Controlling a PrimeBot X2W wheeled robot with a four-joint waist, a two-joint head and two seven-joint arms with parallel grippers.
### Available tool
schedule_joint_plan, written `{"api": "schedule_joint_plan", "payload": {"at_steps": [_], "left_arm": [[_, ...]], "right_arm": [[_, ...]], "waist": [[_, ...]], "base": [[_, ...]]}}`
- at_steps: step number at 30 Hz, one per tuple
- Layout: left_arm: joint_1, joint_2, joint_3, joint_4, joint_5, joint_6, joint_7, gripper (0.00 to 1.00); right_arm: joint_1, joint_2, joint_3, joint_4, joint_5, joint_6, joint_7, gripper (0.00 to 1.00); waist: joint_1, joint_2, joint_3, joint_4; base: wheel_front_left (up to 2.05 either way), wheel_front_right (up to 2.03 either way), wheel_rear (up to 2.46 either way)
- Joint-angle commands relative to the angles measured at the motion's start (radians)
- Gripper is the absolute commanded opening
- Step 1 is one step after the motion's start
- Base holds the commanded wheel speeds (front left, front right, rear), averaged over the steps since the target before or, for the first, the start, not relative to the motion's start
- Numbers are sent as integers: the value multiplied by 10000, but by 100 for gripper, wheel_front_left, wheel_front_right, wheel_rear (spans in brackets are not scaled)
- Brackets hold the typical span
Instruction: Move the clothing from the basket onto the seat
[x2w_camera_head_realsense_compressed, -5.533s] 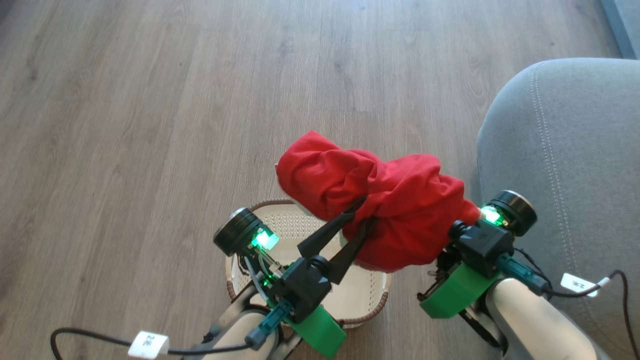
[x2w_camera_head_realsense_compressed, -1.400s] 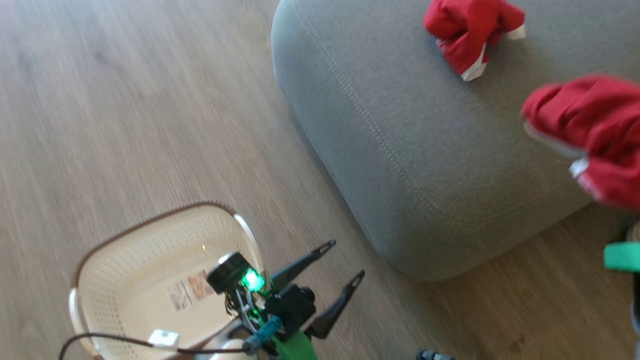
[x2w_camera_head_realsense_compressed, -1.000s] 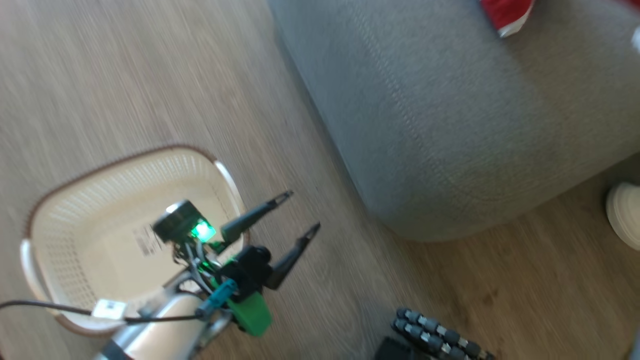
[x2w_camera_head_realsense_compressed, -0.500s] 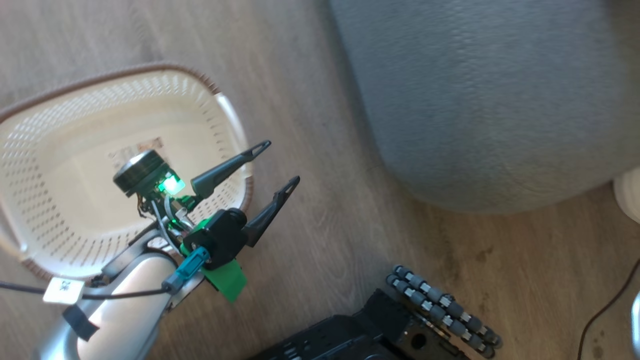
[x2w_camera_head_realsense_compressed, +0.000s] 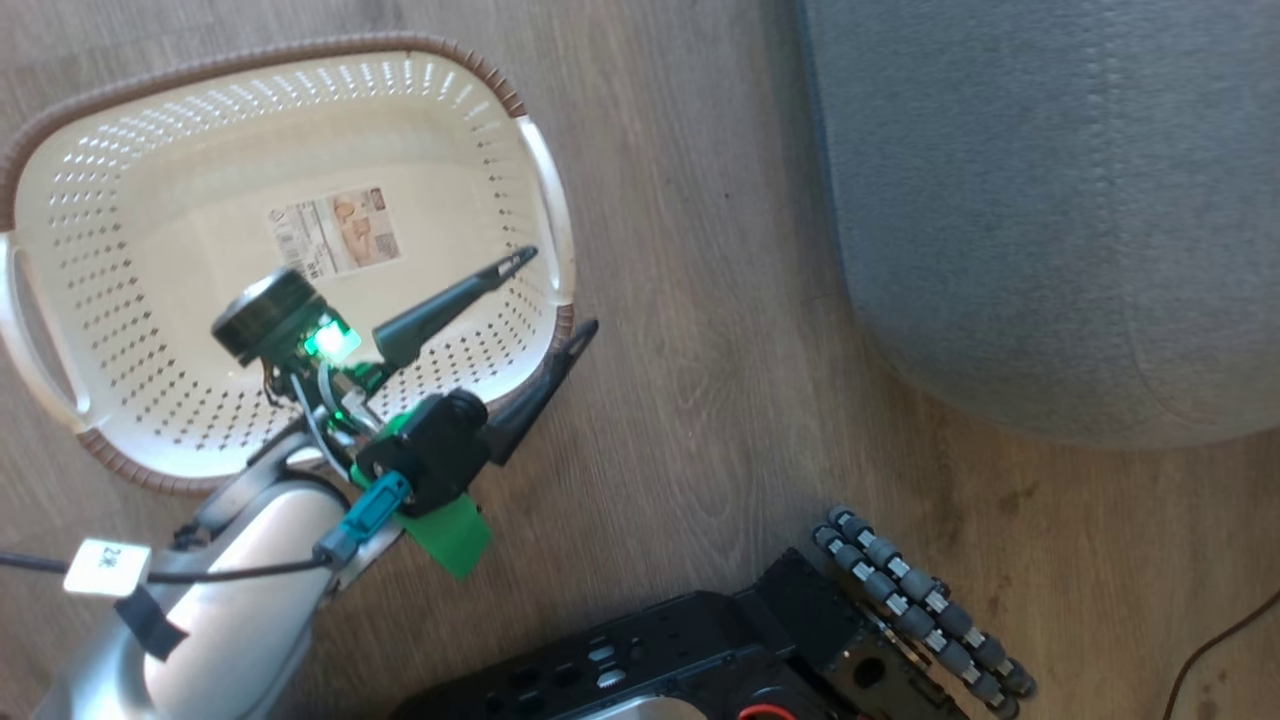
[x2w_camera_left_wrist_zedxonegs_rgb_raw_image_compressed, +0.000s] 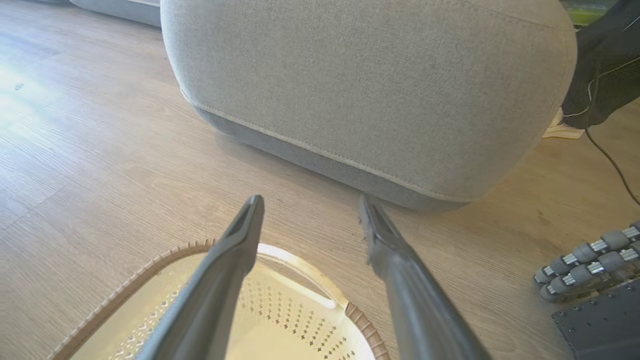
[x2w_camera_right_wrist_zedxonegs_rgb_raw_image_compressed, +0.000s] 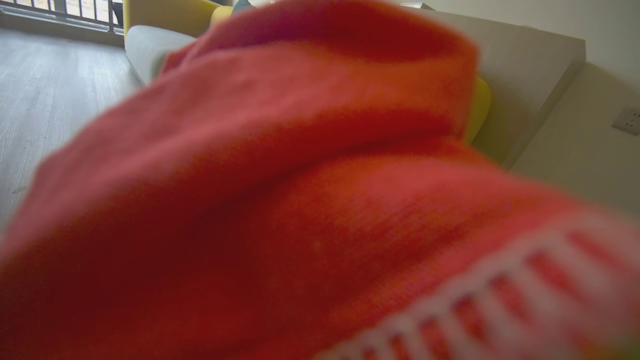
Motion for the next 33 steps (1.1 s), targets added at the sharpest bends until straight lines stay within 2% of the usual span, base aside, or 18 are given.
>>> {"api": "schedule_joint_plan", "payload": {"at_steps": [1, 7, 14, 15, 16, 18, 24, 33], "left_arm": [[-104, 140, 265, -360, -11, 83, -51, 100], [-238, 61, 215, -301, -41, 121, -51, 100], [-261, 5, 187, -217, -82, 161, -51, 100], [-256, -15, 171, -198, -86, 164, -51, 100], [-250, -40, 155, -180, -93, 167, -51, 100], [-246, -105, 120, -148, -107, 172, -51, 100], [-212, -339, 10, -13, -159, 171, -51, 100], [45, -937, -238, 438, -228, 171, -51, 100]], "right_arm": [[-155, -333, -136, 129, -233, -4, 103, 0], [-305, -303, -347, 1719, -849, -4, 132, 0], [-437, -377, -458, 2817, -1227, -4, -196, 0], [-451, -386, -470, 2923, -1265, -4, -240, 4], [-457, -408, -481, 2995, -1317, -4, -292, 41], [-444, -455, -521, 3119, -1423, -4, -375, 100], [-296, -551, -590, 3413, -1708, -4, -469, 100], [283, -843, -133, 3826, -1875, -4, -524, 100]], "waist": [[-1, 0, 125, 122], [-1, 0, 169, 241], [-1, 0, 9, 225], [-1, 0, -41, 220], [-1, 0, -99, 218], [-1, 0, -234, 224], [-1, 0, -734, 276], [-1, 0, -2242, 400]], "base": [[0, 0, 0], [0, 0, 0], [0, 0, 0], [0, 0, 0], [0, 0, 0], [0, 0, 0], [0, 0, 0], [0, 0, 0]]}}
